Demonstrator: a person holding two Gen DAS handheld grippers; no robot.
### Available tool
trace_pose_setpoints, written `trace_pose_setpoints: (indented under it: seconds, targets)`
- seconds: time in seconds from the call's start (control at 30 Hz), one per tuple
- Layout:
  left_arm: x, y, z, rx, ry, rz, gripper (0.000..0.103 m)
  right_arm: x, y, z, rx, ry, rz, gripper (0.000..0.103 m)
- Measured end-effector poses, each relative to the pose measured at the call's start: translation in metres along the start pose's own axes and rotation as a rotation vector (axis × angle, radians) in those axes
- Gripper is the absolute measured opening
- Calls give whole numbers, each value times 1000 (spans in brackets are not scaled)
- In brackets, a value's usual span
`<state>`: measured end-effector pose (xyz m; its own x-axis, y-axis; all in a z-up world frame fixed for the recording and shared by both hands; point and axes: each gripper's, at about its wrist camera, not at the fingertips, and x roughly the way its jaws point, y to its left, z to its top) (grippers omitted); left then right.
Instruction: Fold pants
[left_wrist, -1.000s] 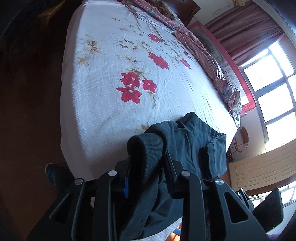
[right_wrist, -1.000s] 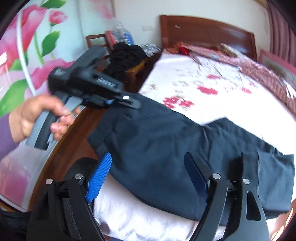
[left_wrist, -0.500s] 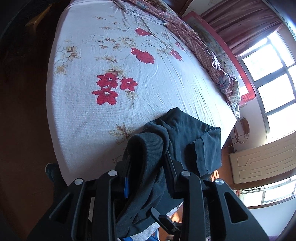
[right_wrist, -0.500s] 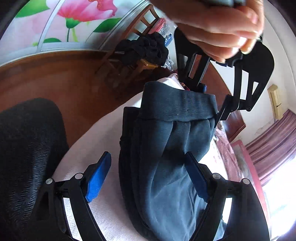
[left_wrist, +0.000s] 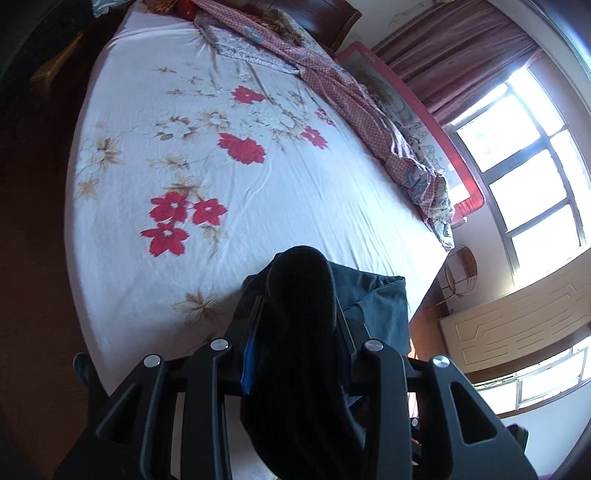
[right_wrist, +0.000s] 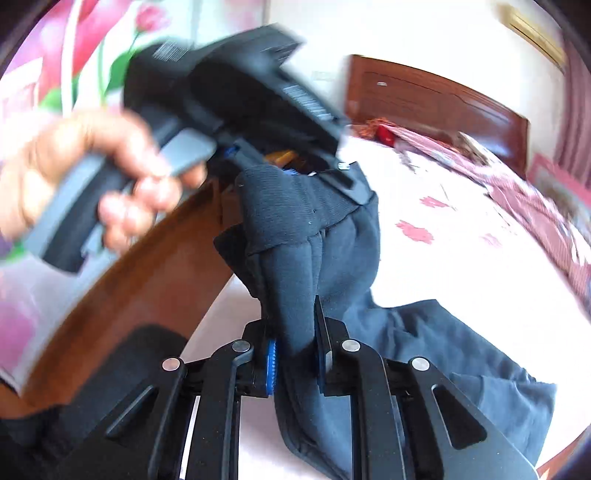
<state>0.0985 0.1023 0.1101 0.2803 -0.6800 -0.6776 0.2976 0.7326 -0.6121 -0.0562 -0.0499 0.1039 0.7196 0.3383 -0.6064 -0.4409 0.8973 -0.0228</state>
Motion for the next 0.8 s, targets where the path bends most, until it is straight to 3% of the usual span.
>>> trace_pose_setpoints:
  seconds: [0.13, 0.23, 0.37, 0.47, 0.6, 0.67, 0.7, 0.77, 0.8]
  targets:
    - [25, -65, 24, 92, -7, -84, 37, -44, -75, 3, 156, -76, -35, 15]
    - [58, -119, 35, 156, 12, -150, 37, -76, -127, -13, 266, -134, -97, 15]
    - [114, -184, 37, 221, 60, -239, 37, -110, -197, -52, 446, -210, -186, 15]
    - [152, -221, 25, 284, 114, -251, 37, -123, -250, -104, 611, -237, -265, 14]
    - [177, -232, -4, 330, 183, -255, 42, -106, -309, -210, 997, -203, -194, 14]
    - [180, -219, -24, 343, 207, -214, 52, -90, -320, -269, 1195, -171, -70, 17]
    - [181, -208, -36, 347, 220, -193, 55, -87, -311, -290, 1270, -152, -34, 23]
    - [184, -186, -62, 354, 246, -135, 58, -90, -313, -308, 1357, -216, 49, 34]
    - [184, -176, -75, 359, 257, -101, 60, -95, -311, -307, 1359, -228, 56, 50]
